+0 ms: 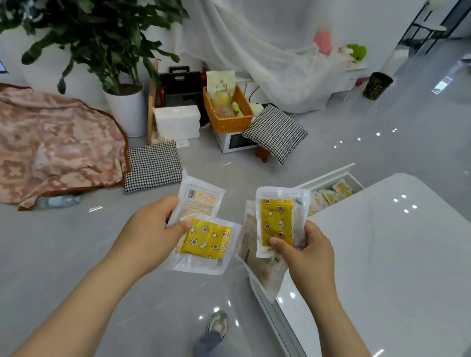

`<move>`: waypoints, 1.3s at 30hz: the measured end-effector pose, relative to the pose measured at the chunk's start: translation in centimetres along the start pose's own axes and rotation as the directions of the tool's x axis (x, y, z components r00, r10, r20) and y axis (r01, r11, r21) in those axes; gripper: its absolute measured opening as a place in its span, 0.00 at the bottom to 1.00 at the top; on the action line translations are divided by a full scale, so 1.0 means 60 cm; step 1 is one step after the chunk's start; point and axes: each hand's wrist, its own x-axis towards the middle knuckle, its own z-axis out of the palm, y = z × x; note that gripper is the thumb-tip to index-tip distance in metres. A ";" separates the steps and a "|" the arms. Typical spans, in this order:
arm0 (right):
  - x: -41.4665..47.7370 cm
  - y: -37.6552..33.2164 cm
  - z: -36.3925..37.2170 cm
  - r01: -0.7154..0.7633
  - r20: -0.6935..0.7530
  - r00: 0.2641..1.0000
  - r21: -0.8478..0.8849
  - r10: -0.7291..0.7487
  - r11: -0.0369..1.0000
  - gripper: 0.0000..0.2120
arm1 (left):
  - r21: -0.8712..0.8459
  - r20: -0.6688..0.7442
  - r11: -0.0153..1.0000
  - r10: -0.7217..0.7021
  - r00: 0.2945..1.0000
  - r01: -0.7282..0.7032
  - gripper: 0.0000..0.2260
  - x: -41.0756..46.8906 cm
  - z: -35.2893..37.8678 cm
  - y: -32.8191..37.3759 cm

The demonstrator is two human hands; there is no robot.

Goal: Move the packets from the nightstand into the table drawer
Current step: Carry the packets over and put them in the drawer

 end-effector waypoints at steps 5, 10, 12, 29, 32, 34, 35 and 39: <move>0.097 0.008 0.041 -0.034 0.004 0.999 -0.008 0.034 0.999 0.18 | 0.050 0.047 0.998 0.023 0.999 -0.025 0.07 0.123 -0.001 0.002; 0.202 0.009 0.065 -0.078 -0.005 0.997 0.011 0.078 0.997 0.17 | 0.141 0.106 0.988 0.041 0.994 -0.056 0.07 0.253 0.000 0.019; 0.248 0.011 0.067 -0.094 -0.018 0.995 0.007 0.094 0.996 0.17 | 0.178 0.119 0.982 0.040 0.992 -0.061 0.05 0.304 0.001 0.028; 0.554 -0.003 0.127 -0.288 -0.245 0.932 -0.057 0.266 0.956 0.14 | 0.210 0.372 0.953 0.127 0.919 -0.217 0.07 0.711 0.018 0.073; 0.609 -0.021 0.155 -0.303 -0.292 0.915 -0.045 0.278 0.952 0.13 | 0.227 0.419 0.929 0.177 0.890 -0.292 0.08 0.796 0.006 0.089; 0.642 -0.029 0.168 -0.324 -0.329 0.895 -0.022 0.300 0.946 0.13 | 0.240 0.446 0.914 0.197 0.873 -0.328 0.10 0.850 0.000 0.101; 0.656 -0.032 0.174 -0.336 -0.354 0.882 -0.005 0.312 0.942 0.14 | 0.246 0.464 0.907 0.200 0.863 -0.342 0.10 0.875 -0.001 0.106; 0.693 -0.029 0.182 -0.385 -0.451 0.814 0.052 0.366 0.921 0.15 | 0.241 0.534 0.878 0.235 0.812 -0.413 0.11 0.958 0.013 0.133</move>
